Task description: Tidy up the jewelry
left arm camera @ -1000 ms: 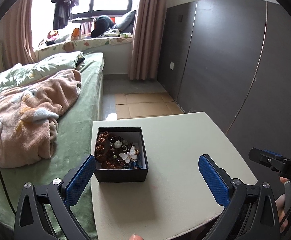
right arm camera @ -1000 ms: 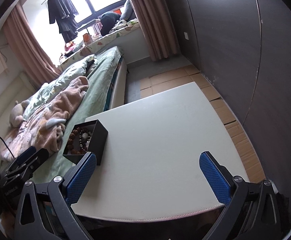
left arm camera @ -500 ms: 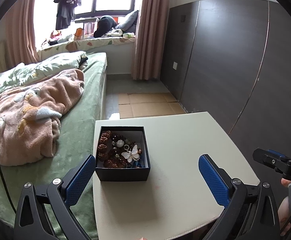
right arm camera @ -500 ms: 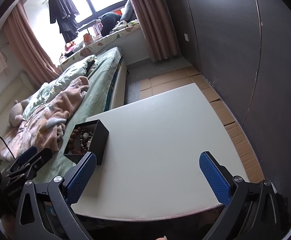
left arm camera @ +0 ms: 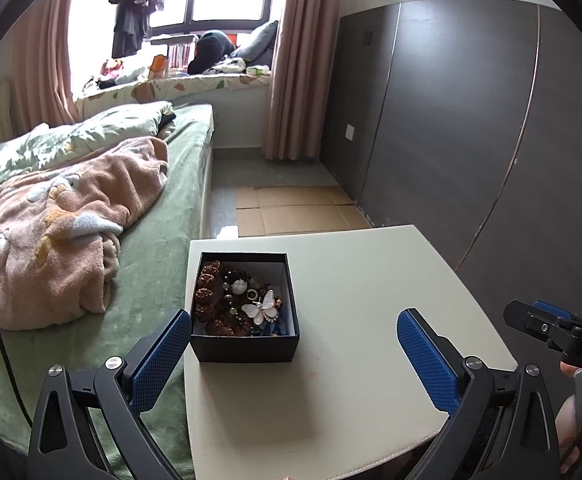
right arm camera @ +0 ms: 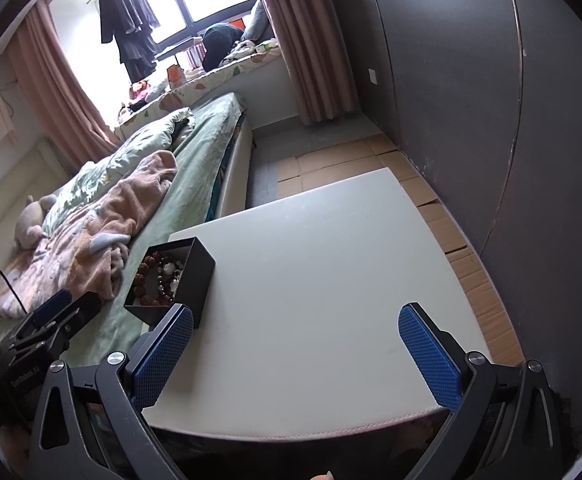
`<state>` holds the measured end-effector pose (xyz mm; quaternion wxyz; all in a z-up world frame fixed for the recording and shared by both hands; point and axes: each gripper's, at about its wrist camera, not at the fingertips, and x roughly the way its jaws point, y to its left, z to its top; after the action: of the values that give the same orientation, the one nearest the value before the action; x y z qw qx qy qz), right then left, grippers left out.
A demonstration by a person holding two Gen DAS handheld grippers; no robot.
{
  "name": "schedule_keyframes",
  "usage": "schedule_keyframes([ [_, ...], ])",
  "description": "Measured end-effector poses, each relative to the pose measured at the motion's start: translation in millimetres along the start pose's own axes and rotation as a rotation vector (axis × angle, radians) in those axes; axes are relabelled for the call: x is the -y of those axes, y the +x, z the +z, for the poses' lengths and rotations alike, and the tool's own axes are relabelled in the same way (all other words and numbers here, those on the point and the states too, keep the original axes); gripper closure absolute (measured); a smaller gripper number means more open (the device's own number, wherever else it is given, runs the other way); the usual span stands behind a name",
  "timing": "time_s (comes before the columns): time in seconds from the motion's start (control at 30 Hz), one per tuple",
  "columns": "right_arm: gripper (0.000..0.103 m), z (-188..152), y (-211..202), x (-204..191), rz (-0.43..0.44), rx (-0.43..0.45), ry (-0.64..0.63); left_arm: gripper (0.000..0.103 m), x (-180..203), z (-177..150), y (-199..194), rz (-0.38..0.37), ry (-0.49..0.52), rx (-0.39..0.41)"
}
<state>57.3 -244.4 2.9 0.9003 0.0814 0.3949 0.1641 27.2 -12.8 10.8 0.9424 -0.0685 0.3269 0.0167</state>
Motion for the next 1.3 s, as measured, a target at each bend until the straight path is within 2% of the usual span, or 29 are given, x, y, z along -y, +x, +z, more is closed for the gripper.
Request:
schedule_keyframes([
  [1.3, 0.0, -0.1, 2.2, 5.1, -0.011, -0.005, -0.006, 0.0, 3.2, -1.1, 2.6, -0.009, 0.002, -0.006],
])
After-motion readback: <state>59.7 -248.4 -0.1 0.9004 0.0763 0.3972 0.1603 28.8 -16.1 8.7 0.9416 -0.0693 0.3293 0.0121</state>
